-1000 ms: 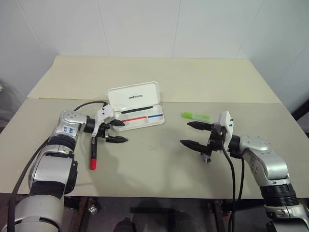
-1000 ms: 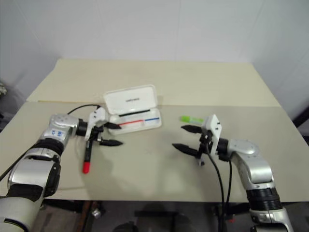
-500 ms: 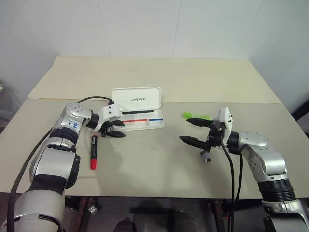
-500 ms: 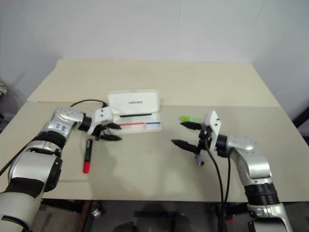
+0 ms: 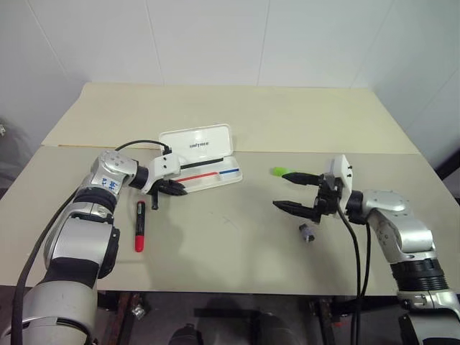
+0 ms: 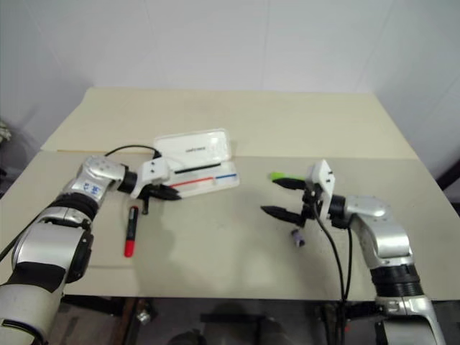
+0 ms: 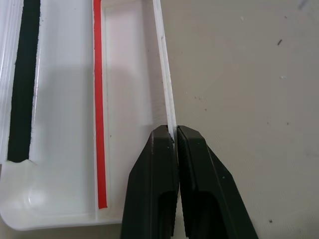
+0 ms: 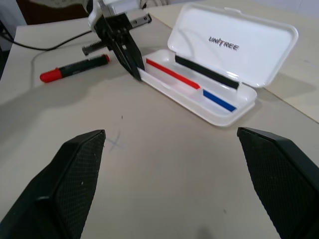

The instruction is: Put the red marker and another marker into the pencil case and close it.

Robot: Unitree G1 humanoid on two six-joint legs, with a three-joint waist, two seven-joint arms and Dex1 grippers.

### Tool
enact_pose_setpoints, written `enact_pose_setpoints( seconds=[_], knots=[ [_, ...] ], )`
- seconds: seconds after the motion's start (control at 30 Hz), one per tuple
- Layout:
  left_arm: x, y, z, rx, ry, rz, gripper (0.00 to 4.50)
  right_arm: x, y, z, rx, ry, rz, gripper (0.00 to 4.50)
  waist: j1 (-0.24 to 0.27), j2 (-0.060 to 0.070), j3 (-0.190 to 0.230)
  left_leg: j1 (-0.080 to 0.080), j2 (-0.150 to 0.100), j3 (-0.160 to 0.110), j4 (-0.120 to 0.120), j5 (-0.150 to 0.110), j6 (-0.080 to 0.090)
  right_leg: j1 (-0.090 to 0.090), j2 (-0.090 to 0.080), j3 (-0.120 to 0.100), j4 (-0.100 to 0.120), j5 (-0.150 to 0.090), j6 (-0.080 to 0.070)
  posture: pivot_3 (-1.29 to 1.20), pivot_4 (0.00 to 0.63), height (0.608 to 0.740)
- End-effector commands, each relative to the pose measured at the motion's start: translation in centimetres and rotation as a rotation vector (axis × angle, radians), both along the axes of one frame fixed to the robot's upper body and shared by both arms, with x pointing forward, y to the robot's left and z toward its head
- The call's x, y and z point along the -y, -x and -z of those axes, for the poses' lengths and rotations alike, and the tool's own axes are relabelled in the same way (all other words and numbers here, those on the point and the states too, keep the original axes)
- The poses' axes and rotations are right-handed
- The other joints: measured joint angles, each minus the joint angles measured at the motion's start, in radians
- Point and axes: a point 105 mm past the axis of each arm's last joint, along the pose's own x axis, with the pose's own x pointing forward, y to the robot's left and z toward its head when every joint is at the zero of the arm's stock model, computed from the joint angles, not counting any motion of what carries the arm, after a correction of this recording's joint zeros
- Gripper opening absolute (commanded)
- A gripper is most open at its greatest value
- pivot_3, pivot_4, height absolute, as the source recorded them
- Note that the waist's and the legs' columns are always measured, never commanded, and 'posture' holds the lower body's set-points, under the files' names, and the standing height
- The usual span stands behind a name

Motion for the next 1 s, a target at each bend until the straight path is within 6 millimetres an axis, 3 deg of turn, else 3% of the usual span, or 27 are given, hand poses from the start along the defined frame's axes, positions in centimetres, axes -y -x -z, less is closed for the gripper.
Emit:
enact_pose_setpoints(
  seconds=[0.03,0.3,0.43,0.57,0.77,1.0],
  knots=[
    [-0.1,0.1,-2.9,0.105,0.03,0.065,0.01,1.1,0.3,-1.8,0.059,0.014,-0.028,4.5,0.001,0.0,0.0,0.0,0.0,0.0,-0.001,0.0,0.0,0.0,0.0,0.0,-0.001,0.0,0.0,0.0,0.15,0.74],
    [0.2,2.2,-4.4,0.166,0.035,0.245,0.01,2.1,0.0,-2.4,0.056,0.062,-0.052,4.5,0.001,0.0,0.0,-0.001,0.0,0.0,-0.001,0.0,0.0,0.0,0.0,0.0,-0.002,0.0,0.0,0.0,0.15,0.74],
    [1.3,4.4,-2.5,0.166,-0.018,0.352,0.01,2.5,0.4,-1.5,0.002,0.129,-0.053,4.5,-0.001,0.0,0.0,-0.001,0.0,0.001,-0.001,0.0,0.0,0.0,0.0,0.0,-0.002,0.0,0.0,0.0,0.15,0.74],
    [3.0,5.8,-0.6,0.151,-0.018,0.368,0.01,2.1,1.0,-2.0,0.023,0.119,-0.107,4.5,0.001,0.0,0.0,-0.001,0.001,0.001,0.001,0.0,0.0,0.0,0.0,0.001,-0.001,0.0,0.0,0.0,0.15,0.74],
    [5.0,6.9,1.0,0.145,-0.002,0.356,0.01,2.7,1.8,-1.7,0.023,0.16,-0.146,4.5,0.013,0.0,0.0,-0.001,0.0,0.001,0.008,-0.001,0.001,0.0,0.0,0.003,0.003,0.001,0.001,0.0,0.15,0.74],
    [6.0,7.8,2.3,0.12,0.006,0.361,0.01,2.7,1.8,-1.1,0.017,0.159,-0.124,4.5,0.023,0.0,0.0,0.0,0.001,0.002,0.011,-0.001,0.002,0.0,0.002,0.006,0.003,0.001,0.001,0.0,0.15,0.74]
  ],
)
